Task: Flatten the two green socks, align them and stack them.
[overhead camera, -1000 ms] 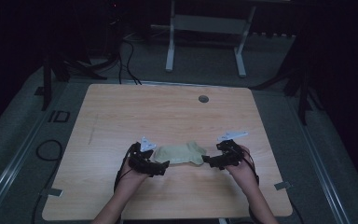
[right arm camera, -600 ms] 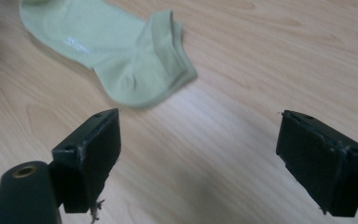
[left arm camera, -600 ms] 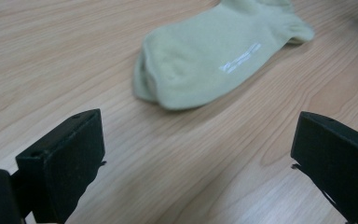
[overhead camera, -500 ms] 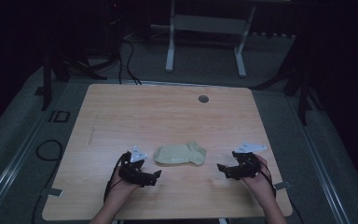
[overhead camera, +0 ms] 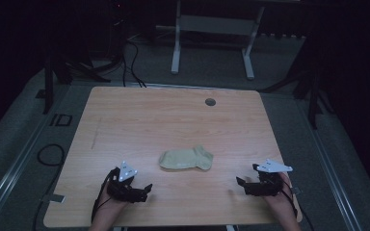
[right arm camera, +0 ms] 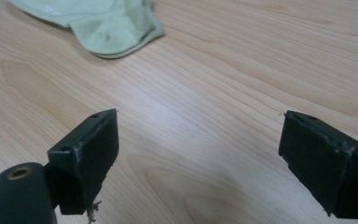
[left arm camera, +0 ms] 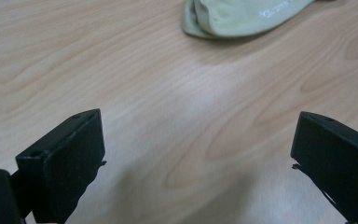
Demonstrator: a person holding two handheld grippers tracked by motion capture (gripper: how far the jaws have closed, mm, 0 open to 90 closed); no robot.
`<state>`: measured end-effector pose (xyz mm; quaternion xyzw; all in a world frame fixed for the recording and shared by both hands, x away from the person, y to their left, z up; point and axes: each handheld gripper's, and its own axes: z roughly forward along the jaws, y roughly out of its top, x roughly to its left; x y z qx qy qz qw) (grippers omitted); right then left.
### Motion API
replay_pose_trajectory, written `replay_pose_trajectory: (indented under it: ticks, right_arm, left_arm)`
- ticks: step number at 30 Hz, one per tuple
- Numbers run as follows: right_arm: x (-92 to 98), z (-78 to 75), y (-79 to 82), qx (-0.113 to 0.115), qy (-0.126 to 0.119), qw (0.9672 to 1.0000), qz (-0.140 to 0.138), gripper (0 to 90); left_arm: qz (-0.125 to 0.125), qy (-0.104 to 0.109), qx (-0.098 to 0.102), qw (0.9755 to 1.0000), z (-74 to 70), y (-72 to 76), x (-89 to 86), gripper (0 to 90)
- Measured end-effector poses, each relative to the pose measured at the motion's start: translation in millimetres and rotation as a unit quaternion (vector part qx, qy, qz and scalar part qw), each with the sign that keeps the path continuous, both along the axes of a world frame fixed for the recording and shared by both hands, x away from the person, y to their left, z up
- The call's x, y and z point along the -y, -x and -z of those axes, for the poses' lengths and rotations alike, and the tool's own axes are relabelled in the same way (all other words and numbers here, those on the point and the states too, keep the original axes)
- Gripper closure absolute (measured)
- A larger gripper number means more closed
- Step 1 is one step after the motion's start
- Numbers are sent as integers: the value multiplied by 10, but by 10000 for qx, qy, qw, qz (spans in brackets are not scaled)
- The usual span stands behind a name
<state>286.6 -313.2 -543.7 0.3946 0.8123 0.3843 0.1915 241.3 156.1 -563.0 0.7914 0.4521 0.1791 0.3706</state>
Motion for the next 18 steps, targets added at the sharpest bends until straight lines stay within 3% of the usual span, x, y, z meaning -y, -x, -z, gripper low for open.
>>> replay_pose_trajectory:
  ticks: [8,15,18]
  right_arm:
    - [198,87,147,116,-31,9992,383,121]
    - [337,97,262,175,-111,9978,628,120]
    - [394,120,297,161,-102,9972,726,121]
  left_arm:
    - [-111,7,104,9999,15,179,-175,29]
    - [-294,234,131,9992,3,273,-353,29]
    - [-334,227,93,9991,8,289,-440,29]
